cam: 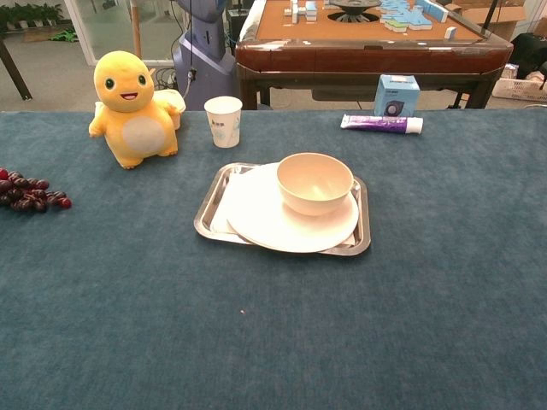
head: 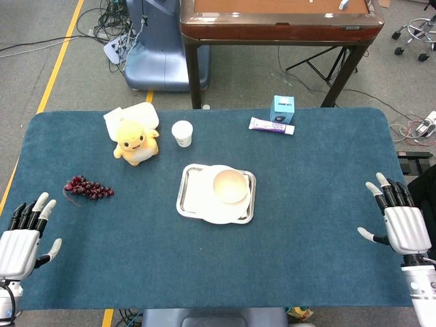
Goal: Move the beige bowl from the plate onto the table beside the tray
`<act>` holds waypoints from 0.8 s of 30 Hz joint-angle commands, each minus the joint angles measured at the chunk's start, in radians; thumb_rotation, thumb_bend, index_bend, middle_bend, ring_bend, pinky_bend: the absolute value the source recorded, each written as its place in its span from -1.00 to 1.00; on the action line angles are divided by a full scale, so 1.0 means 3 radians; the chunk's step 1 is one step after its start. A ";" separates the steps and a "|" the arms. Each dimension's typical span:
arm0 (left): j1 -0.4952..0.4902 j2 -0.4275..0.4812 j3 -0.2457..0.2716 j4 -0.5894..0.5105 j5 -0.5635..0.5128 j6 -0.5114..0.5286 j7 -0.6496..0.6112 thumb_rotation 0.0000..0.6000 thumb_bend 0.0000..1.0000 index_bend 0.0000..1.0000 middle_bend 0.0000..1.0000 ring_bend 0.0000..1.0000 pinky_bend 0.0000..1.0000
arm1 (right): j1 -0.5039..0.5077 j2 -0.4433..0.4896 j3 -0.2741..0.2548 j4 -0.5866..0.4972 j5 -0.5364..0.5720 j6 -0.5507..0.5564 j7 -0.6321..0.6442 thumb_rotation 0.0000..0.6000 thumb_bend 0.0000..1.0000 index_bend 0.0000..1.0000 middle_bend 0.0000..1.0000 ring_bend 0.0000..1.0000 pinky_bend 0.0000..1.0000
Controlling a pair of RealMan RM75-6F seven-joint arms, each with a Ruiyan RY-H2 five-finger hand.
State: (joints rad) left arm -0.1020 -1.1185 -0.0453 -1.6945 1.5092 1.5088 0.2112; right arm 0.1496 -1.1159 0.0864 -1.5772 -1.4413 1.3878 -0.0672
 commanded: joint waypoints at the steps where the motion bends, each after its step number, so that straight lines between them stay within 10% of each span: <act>1: 0.0001 0.0009 -0.0016 0.0009 -0.0037 -0.0008 -0.0032 1.00 -0.35 -1.00 -1.00 -1.00 -1.00 | 0.0036 0.0008 0.0005 -0.0012 0.0018 -0.0068 0.0022 1.00 -0.82 -0.92 -1.00 -1.00 -1.00; 24: 0.0004 0.0037 -0.0109 0.0073 -0.0258 -0.0057 -0.0170 1.00 -0.35 -1.00 -1.00 -1.00 -1.00 | 0.1335 0.0502 0.0300 -0.0179 0.0449 -0.2161 0.0673 1.00 -0.84 -0.99 -1.00 -1.00 -1.00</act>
State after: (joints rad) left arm -0.1008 -1.1077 -0.0776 -1.6726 1.4322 1.4918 0.1608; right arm 0.5251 -0.9722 0.1630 -1.6295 -1.3273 0.7659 0.1281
